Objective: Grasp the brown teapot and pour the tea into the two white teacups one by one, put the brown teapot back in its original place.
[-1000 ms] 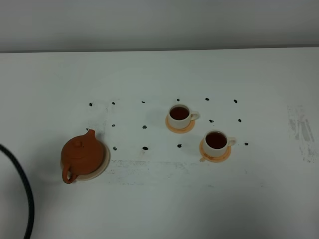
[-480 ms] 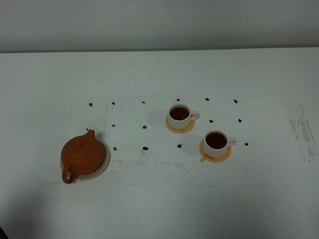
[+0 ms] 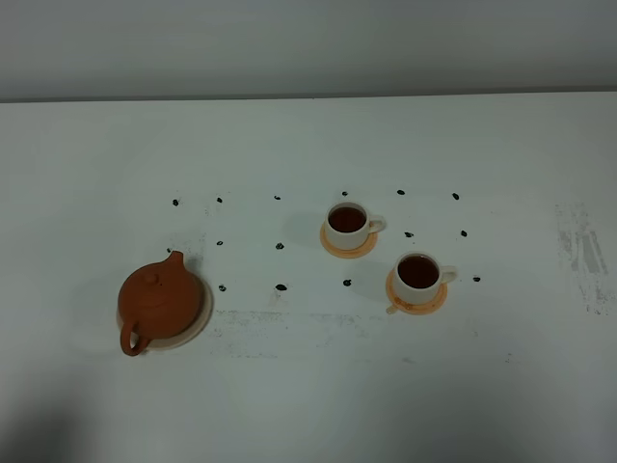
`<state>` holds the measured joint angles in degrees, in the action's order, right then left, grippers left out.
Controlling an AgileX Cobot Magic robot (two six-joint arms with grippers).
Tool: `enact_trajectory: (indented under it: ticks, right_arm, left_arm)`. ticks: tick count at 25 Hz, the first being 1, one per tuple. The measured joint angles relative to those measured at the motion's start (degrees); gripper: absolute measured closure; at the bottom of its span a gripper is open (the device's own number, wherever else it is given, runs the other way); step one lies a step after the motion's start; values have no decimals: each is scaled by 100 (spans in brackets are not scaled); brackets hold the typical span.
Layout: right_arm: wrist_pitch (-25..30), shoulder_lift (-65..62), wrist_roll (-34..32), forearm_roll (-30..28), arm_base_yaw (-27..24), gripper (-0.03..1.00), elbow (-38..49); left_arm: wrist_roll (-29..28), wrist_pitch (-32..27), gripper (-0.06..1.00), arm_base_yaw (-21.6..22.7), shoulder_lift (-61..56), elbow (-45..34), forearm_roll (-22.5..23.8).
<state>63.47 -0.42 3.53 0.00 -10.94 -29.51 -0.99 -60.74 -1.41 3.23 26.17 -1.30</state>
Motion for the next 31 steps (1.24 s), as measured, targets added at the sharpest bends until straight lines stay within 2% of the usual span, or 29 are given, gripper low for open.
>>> enact_trajectory:
  ticks: [20,27,31]
  right_arm:
    - [0,0,0,0,22,50,0]
    - [0,0,0,0,557,50,0]
    - [0,0,0,0,593,50,0]
  left_arm:
    - [4,-25,52,0,-348,0,4]
    - [4,-25,52,0,-348,0,4]
    - [4,-25,51,0,-348,0,6]
